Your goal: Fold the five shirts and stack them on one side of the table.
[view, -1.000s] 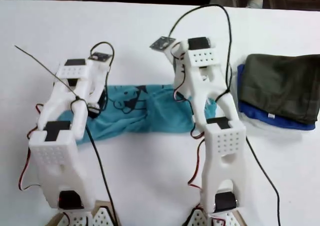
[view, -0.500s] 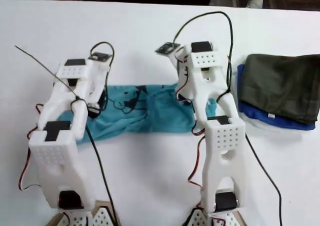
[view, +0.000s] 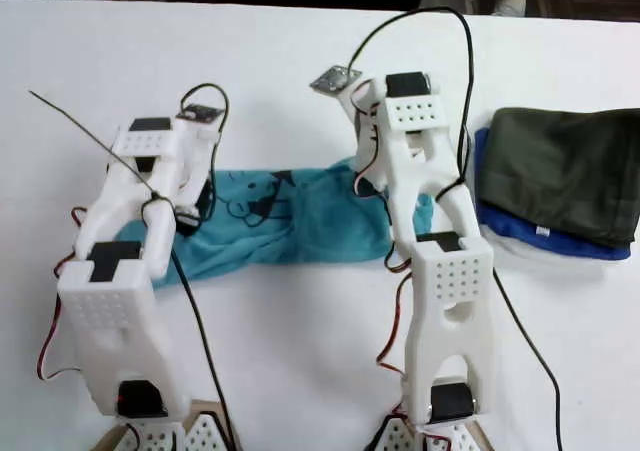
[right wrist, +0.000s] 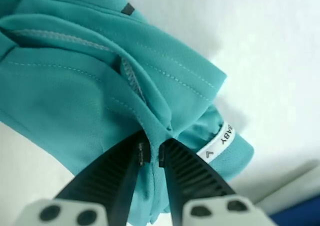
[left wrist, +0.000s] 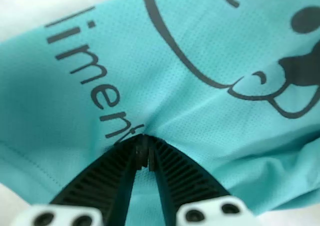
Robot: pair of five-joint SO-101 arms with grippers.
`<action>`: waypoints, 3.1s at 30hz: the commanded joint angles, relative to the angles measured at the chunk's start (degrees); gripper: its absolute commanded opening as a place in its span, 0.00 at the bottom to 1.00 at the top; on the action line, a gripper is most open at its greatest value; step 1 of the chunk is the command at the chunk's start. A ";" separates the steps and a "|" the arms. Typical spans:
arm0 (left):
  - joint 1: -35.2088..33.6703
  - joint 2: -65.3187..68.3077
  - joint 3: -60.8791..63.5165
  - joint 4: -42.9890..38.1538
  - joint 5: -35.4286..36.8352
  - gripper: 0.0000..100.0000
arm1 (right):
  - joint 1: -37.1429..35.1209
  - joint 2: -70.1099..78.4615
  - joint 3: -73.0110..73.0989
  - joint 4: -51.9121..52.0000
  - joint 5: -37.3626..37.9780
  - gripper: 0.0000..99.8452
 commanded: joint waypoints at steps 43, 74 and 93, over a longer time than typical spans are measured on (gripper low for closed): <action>-0.79 0.88 -1.89 -2.20 0.00 0.03 | 10.68 -24.22 41.23 -13.93 8.26 0.08; -3.78 -2.64 -29.14 24.70 0.00 0.03 | 3.65 -44.62 62.86 -37.14 -7.74 0.24; -16.88 6.95 -26.15 24.09 0.35 0.20 | 3.74 -43.82 78.51 -59.91 -16.09 0.24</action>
